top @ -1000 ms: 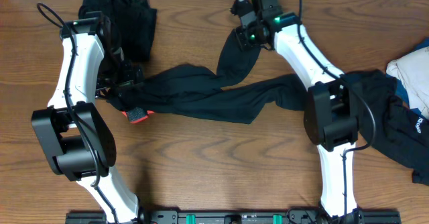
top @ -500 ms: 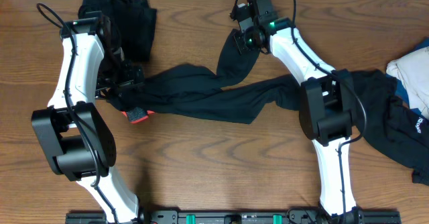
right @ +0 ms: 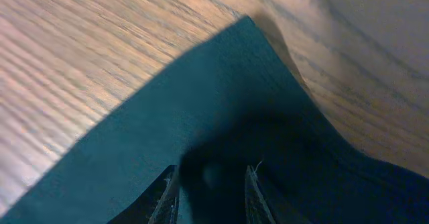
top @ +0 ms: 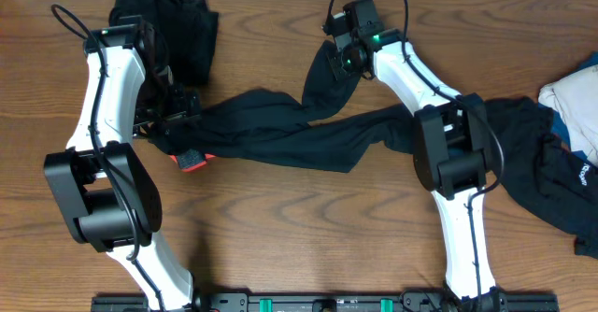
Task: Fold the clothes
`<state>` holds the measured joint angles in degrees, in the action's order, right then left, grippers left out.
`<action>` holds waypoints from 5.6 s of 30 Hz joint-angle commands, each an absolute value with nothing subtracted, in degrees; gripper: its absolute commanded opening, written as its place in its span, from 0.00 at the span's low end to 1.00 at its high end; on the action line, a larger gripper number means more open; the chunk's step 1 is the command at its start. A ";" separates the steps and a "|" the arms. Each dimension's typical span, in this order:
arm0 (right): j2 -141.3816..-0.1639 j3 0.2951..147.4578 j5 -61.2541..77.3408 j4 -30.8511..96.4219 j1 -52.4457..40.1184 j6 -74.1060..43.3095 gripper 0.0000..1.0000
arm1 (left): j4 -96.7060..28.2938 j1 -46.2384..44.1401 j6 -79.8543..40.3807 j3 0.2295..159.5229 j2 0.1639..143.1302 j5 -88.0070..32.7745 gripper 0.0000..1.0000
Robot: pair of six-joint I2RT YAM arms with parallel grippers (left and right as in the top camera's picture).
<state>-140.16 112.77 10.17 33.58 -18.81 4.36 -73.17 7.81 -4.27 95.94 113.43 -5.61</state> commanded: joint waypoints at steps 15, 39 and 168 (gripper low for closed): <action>-143.39 113.62 -4.32 38.26 -11.57 2.20 0.29 | -73.45 7.90 -4.58 96.92 112.95 -5.58 0.98; -143.39 113.62 -17.21 45.71 4.99 -0.99 0.29 | -79.13 3.95 -2.35 96.42 112.95 -9.91 0.98; -119.37 112.90 12.99 83.24 -15.86 0.97 0.82 | -41.21 -3.57 -6.55 78.98 119.28 21.47 0.72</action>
